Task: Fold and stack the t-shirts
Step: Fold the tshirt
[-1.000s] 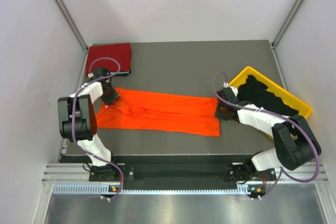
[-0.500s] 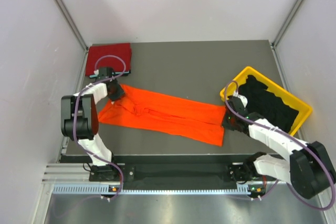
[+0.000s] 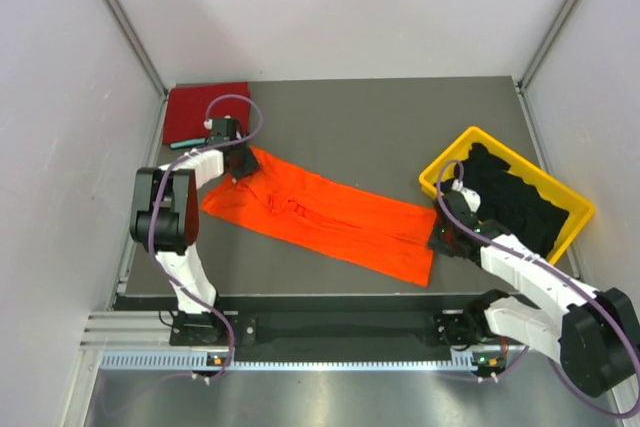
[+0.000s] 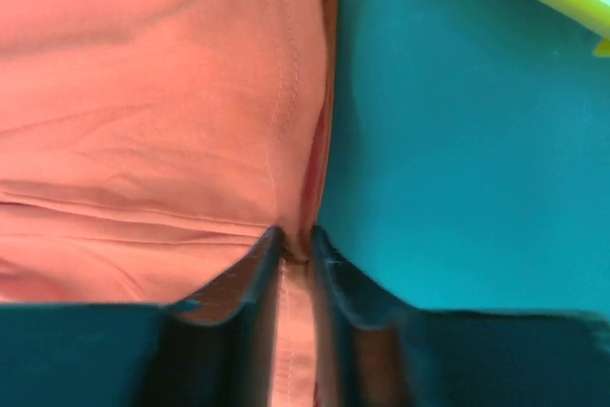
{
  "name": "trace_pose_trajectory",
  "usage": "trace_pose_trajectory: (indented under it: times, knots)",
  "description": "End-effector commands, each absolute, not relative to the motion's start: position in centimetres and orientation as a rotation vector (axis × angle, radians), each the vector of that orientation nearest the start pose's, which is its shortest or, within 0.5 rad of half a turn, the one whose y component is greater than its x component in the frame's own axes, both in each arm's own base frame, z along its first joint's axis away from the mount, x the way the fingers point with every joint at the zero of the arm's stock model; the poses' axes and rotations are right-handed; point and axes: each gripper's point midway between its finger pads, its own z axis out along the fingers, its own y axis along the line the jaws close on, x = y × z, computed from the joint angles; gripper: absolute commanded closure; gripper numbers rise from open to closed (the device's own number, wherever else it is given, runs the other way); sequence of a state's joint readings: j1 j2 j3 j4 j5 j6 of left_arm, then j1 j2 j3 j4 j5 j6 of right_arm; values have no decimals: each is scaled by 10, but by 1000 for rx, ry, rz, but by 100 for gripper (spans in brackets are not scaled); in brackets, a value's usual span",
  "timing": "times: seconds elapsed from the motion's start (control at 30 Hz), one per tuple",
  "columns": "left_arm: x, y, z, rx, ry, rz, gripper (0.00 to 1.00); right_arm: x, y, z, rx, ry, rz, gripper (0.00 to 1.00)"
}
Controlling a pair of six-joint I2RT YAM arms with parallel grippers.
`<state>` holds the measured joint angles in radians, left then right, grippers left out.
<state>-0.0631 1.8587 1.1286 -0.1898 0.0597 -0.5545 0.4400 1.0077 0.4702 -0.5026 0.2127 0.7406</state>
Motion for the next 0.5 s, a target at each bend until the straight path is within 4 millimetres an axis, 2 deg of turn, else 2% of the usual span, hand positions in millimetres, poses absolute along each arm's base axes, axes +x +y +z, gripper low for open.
trace_pose_trajectory:
  times: [0.0, 0.03, 0.17, 0.3, 0.33, 0.4, 0.43, 0.47]
  knots:
    - [431, -92, -2, -565, 2536, -411, 62, 206, 81, 34, 517, 2518, 139, 74]
    - [435, -94, -2, -558, 2532, -415, 62, 207, 81, 36, 519, 2517, 139, 69]
    - [439, -103, -9, -553, 2540, -432, 62, 210, 80, 47, 528, 2495, 136, 63]
    - [449, -113, -11, -535, 2520, -476, 62, 216, 83, 70, 521, 2452, 170, 59]
    - [453, -119, -8, -520, 2514, -515, 62, 221, 85, 82, 520, 2421, 199, 59]
    - [457, -129, -13, -512, 2519, -559, 62, 226, 89, 94, 512, 2390, 233, 59]
    - [465, -133, -10, -499, 2500, -582, 62, 230, 91, 104, 506, 2360, 260, 59]
    - [464, -141, -17, -488, 2518, -613, 62, 231, 92, 110, 496, 2344, 272, 59]
